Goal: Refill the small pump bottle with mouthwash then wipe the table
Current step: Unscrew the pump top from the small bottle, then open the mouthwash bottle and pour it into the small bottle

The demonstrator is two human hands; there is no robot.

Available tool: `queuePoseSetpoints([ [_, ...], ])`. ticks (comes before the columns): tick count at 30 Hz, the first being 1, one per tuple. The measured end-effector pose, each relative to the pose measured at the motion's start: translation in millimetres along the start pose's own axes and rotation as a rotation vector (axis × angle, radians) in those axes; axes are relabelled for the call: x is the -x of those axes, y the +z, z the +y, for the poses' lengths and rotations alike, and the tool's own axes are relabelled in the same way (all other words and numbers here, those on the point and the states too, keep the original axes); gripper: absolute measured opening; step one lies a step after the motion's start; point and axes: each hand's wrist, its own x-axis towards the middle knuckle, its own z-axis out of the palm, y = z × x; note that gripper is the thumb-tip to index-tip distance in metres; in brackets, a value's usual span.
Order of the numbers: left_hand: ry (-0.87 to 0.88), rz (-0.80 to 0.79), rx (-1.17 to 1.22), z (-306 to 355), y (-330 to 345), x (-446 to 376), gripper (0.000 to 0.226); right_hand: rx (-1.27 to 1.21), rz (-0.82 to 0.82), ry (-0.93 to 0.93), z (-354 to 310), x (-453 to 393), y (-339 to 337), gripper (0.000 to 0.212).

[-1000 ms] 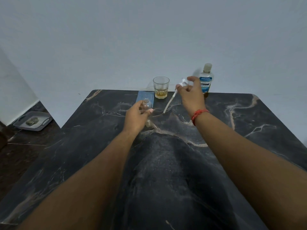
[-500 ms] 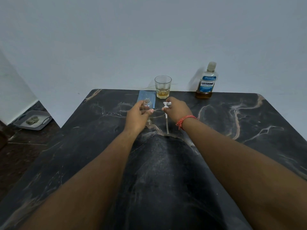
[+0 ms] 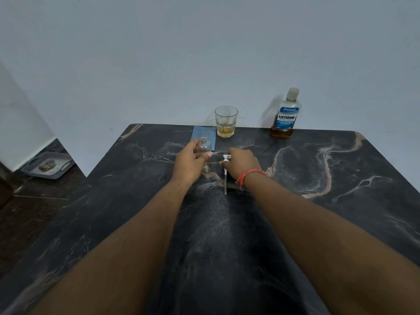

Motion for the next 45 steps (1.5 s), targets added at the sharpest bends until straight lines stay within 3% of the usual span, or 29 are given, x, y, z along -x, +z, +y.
queuePoseSetpoints([
  [16, 0.003, -0.001, -0.011, -9.3, -8.5, -4.2, 0.050, -0.014, 0.014, -0.026, -7.6, 4.2, 1.6, 0.045],
  [26, 0.001, 0.058, -0.099, -1.9, -18.6, 11.7, 0.072, 0.008, 0.089, -0.032, 2.0, 20.5, -14.0, 0.052],
  [31, 0.092, 0.074, -0.313, 1.4, -26.0, 27.2, 0.078, 0.099, 0.134, -0.072, 17.9, 37.9, -20.2, 0.059],
  [39, 0.427, 0.031, -0.978, 21.8, -28.9, 65.7, 0.079, 0.269, 0.120, -0.083, 48.9, 88.7, -45.2, 0.078],
  [45, 0.440, -0.019, -1.110, 37.3, -10.3, 94.3, 0.083, 0.264, 0.145, -0.028, 69.3, 126.0, -63.3, 0.078],
])
